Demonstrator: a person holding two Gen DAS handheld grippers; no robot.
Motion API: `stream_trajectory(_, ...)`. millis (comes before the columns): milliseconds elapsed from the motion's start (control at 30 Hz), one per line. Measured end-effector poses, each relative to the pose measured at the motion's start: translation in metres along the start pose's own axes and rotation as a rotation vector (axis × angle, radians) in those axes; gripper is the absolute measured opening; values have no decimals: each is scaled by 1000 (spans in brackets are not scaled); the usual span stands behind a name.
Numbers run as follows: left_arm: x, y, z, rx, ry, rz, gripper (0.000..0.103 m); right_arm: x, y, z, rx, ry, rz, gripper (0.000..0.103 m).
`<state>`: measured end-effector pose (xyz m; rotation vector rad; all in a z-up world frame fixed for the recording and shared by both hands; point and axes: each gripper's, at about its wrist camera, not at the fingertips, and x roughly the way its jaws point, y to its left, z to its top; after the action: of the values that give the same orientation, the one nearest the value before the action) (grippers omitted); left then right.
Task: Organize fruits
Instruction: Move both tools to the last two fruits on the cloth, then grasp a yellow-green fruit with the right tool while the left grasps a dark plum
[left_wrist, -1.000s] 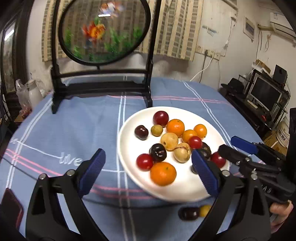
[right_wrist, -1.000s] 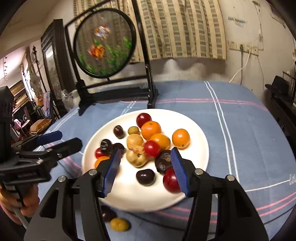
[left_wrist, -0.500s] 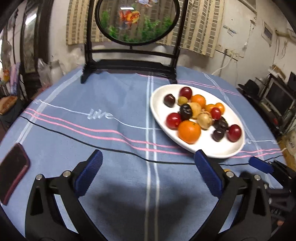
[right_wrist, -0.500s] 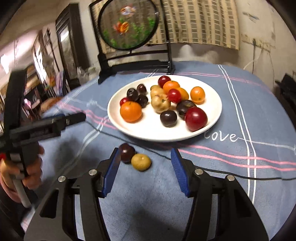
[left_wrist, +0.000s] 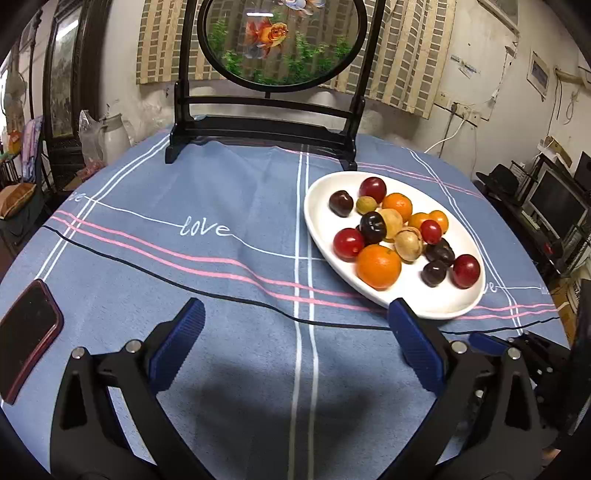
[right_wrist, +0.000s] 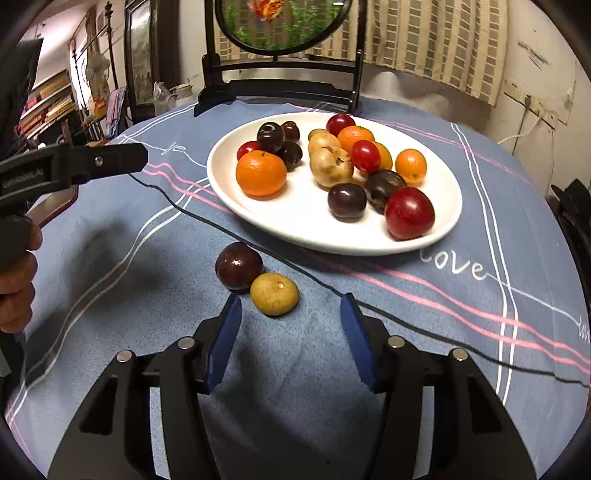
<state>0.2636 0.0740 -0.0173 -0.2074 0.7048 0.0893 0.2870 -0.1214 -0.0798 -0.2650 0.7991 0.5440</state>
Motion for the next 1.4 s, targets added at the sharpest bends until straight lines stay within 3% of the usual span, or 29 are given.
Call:
stream_trajectory(100,-2,-1,0,2,-8,3,101,5,3,2,-19,12,9,44)
stream_trajectory(567,0,1,1,5,-2,15,101,13,6,7,-35,33,6,37)
stream_trajectory(700,0,1,1,7,0,14,101,14,9,7,-52,33,-1,29)
stream_trajectory(833,1,0,0,12,0,17,101,9,13,4,-72,29,-15,28)
stream_trajectory(1000,5,-1,-2,20,21,8,101,-15,-14,5,72,-37,22,28)
stream_trajectory(1133,15,-23,-11,105,106,-107,100,-25,-37,6,177,-62,16,28)
stream_trajectory(1333,23,-76,-39,360,154,-156,79,-31,-48,7,236,-61,28,28)
stream_trajectory(1400,27,-82,-42,378,180,-186,66,-33,-45,7,223,-68,18,28)
